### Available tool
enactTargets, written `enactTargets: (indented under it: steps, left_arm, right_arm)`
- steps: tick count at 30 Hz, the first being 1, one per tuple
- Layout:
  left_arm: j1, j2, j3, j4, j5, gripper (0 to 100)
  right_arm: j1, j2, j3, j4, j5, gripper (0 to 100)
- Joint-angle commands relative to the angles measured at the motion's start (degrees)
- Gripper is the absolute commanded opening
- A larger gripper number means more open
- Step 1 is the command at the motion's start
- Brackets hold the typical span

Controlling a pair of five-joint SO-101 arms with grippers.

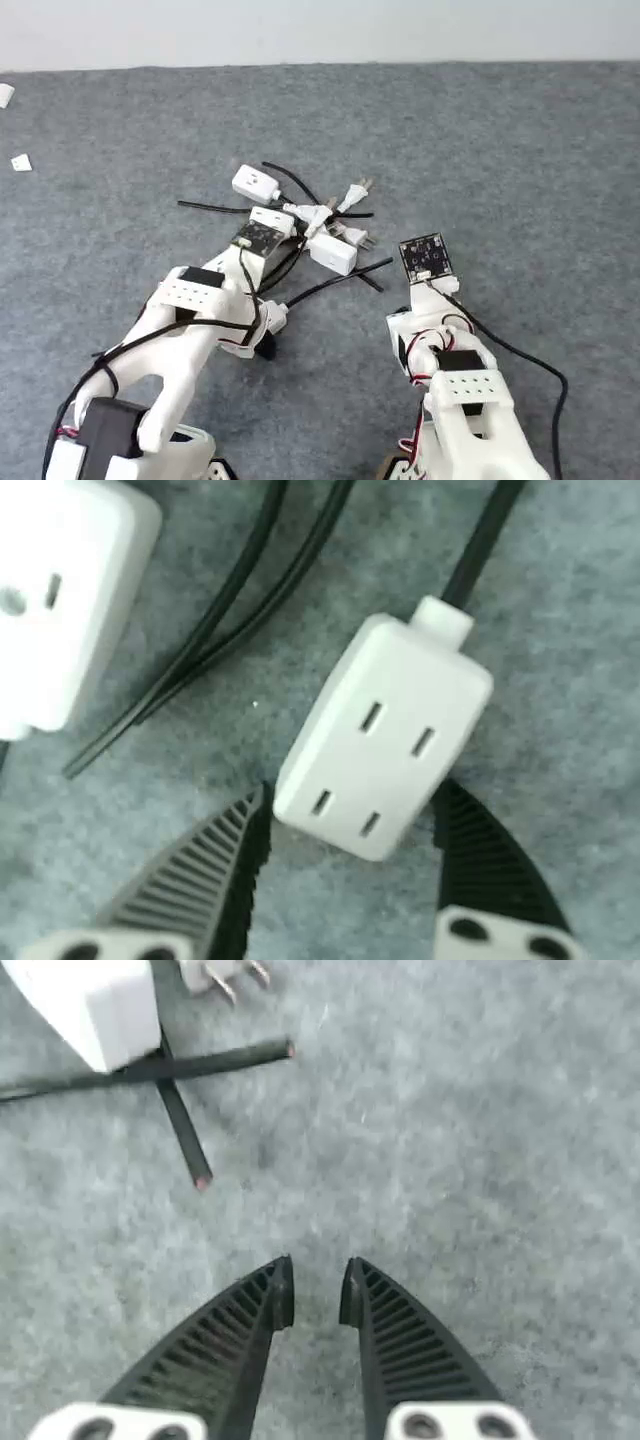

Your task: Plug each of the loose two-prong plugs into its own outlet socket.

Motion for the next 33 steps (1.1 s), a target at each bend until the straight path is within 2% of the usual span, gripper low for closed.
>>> enactTargets:
  steps: [1,13,24,29,33]
  left_arm:
    - [-0.3,-0.1,2.9,1.7,0.6,25]
    - [1.7,-0.4,2.2,1.8,0.4,25]
    - [-0.8,-0.6,-3.9,1.7,0.6,25]
    - [-0.9,-8.0,-3.6,1.1,-0.1,25]
    - [-0.9,-14.6,0.9,-1.8,-3.9,25]
  right_arm:
    - [0.8,-0.4,-0.4,-1.6,1.0,10.8]
    - [0.9,-0.4,-0.4,-1.6,1.0,10.8]
    - [1.0,-0.5,-0.9,-1.2,1.0,11.2]
    - [1.1,-2.9,-0.4,-1.0,1.1,11.2]
    - [1.2,-7.3,-0.4,3.1,1.1,11.2]
